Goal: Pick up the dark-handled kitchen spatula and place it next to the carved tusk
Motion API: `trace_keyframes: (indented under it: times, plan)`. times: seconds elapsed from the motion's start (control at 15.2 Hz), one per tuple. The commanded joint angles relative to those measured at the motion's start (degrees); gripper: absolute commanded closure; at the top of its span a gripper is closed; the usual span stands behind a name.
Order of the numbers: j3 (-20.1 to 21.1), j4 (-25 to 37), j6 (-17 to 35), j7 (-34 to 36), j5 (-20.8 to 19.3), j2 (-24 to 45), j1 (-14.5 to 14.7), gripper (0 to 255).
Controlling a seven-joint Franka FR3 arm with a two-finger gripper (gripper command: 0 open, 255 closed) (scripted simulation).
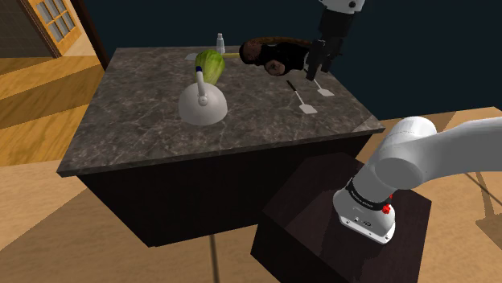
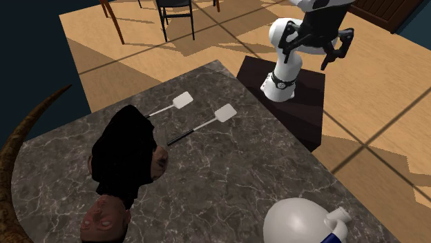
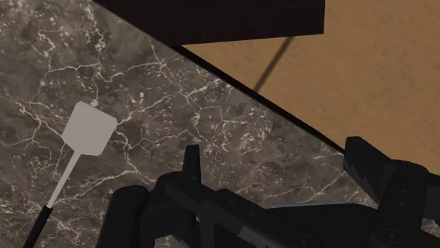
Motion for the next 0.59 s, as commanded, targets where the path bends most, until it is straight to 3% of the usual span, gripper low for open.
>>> trace_keyframes:
  times: [0.0,0.53]
  plan:
    - [0.0,0.0,0.0,0.0,0.0,0.0,0.0,0]
    - [-2.9,-3.7,14.2,2.6,-3.1,9.2,-4.9,0]
